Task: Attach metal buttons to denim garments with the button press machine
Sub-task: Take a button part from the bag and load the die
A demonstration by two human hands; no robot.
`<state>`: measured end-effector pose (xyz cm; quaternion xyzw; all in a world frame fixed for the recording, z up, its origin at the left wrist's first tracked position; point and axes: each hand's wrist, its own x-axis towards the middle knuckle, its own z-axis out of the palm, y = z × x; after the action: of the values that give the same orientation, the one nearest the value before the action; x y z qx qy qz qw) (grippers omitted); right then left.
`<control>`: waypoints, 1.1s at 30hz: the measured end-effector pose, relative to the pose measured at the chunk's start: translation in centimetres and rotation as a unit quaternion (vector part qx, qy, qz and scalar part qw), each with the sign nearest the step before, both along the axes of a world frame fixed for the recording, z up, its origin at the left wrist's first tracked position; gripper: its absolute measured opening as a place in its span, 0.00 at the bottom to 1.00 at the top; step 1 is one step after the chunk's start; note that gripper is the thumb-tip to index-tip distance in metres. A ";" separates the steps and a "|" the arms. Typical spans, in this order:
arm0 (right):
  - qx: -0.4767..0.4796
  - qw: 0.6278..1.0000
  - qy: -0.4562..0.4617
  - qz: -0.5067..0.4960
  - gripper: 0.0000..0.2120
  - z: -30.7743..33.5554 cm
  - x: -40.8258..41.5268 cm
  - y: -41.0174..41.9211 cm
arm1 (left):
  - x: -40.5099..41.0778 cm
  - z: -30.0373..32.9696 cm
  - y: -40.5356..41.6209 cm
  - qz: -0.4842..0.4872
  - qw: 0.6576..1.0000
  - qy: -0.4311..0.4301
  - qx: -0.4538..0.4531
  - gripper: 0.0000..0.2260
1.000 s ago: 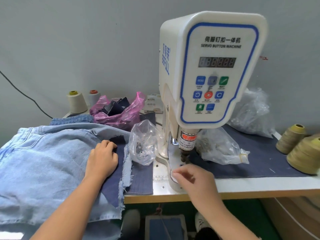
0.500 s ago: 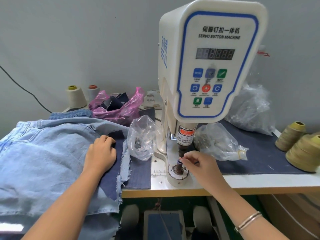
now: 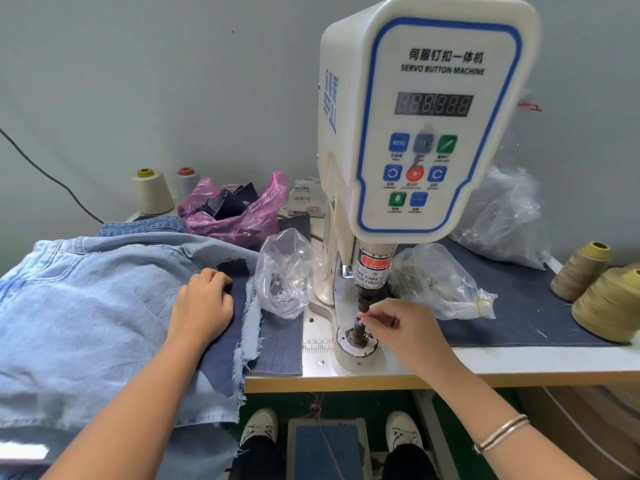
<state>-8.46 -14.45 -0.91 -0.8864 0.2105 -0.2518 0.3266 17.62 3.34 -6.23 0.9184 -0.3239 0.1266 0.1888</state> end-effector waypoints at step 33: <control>-0.197 0.806 0.540 -0.140 0.15 2.5 3.6 -9.7 | 0.1 0.0 -0.1 -0.001 1.000 -0.001 -0.010 0.11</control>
<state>-4.88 -24.11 1.62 -0.8856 0.4205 0.1879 -0.0604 17.68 3.28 -6.22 0.9160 -0.3234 0.1310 0.1979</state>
